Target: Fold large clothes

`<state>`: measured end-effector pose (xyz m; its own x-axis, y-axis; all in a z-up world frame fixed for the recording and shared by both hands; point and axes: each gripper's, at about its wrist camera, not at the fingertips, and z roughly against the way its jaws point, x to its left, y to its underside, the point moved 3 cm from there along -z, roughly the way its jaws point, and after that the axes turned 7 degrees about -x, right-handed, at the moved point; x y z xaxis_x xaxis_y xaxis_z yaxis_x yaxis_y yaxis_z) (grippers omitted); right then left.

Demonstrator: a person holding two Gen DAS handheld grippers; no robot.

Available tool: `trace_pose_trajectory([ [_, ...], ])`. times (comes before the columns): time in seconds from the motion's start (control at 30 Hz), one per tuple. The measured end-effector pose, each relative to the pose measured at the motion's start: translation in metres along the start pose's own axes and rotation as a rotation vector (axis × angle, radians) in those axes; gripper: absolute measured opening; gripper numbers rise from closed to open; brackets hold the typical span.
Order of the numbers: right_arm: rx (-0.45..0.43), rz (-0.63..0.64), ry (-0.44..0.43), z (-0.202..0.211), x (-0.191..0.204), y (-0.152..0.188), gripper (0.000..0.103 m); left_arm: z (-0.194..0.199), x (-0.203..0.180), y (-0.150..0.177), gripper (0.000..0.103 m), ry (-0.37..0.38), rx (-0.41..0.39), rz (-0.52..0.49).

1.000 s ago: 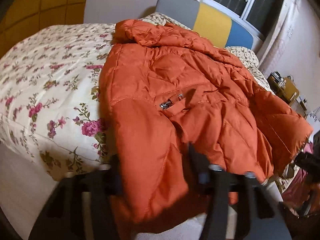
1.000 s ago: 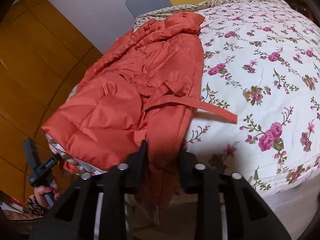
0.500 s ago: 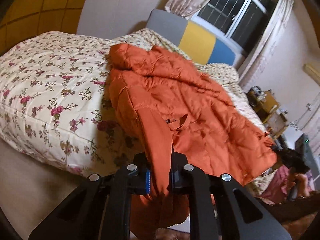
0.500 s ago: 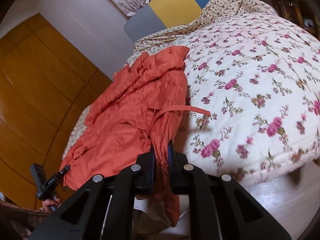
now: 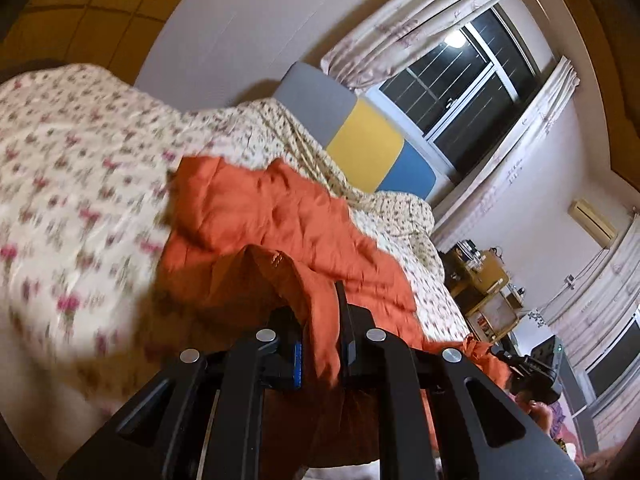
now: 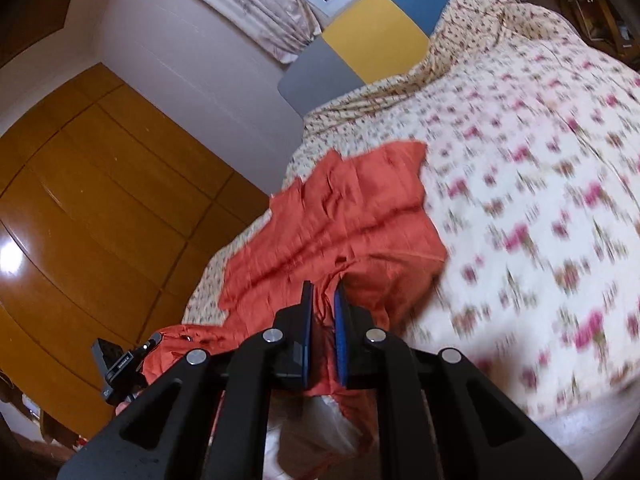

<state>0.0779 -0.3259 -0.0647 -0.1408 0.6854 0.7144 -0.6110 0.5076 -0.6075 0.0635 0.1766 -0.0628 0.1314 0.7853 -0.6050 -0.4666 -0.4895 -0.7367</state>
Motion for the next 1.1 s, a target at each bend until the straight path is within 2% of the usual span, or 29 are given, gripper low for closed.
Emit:
trace_pose_trajectory([
  [0.23, -0.024, -0.009, 0.034, -0.058, -0.001, -0.06, 0.009, -0.058, 0.009, -0.047, 0.013, -0.022, -0.028, 0.071],
  [0.43, 0.015, -0.076, 0.105, -0.12, -0.024, -0.098, 0.009, -0.114, 0.025, -0.072, 0.013, -0.084, 0.004, 0.112],
  [0.63, 0.052, -0.152, 0.171, -0.182, -0.061, -0.115, 0.009, -0.167, 0.052, -0.088, 0.013, -0.154, 0.058, 0.134],
  [0.73, 0.047, -0.2, 0.175, -0.208, -0.078, -0.118, 0.013, -0.188, 0.067, -0.089, 0.013, -0.176, 0.09, 0.159],
  [0.77, 0.035, -0.219, 0.169, -0.215, -0.084, -0.118, 0.017, -0.193, 0.072, -0.088, 0.013, -0.177, 0.099, 0.176],
  [0.83, 0.002, -0.252, 0.167, -0.225, -0.092, -0.119, 0.031, -0.202, 0.082, -0.087, 0.013, -0.181, 0.111, 0.221],
  [0.87, -0.023, -0.262, 0.171, -0.226, -0.095, -0.12, 0.056, -0.206, 0.088, -0.086, 0.013, -0.182, 0.117, 0.254],
  [0.9, -0.066, -0.272, 0.187, -0.227, -0.1, -0.122, 0.071, -0.21, 0.094, -0.084, 0.015, -0.179, 0.124, 0.295],
  [0.97, -0.122, -0.295, 0.208, -0.227, -0.107, -0.125, 0.073, -0.214, 0.104, -0.083, 0.019, -0.168, 0.13, 0.378],
  [1.03, -0.14, -0.325, 0.208, -0.225, -0.114, -0.127, 0.076, -0.213, 0.112, -0.085, 0.026, -0.135, 0.105, 0.452],
  [1.1, -0.166, -0.332, 0.213, -0.216, -0.116, -0.128, 0.08, -0.207, 0.118, -0.089, 0.04, -0.103, 0.063, 0.509],
])
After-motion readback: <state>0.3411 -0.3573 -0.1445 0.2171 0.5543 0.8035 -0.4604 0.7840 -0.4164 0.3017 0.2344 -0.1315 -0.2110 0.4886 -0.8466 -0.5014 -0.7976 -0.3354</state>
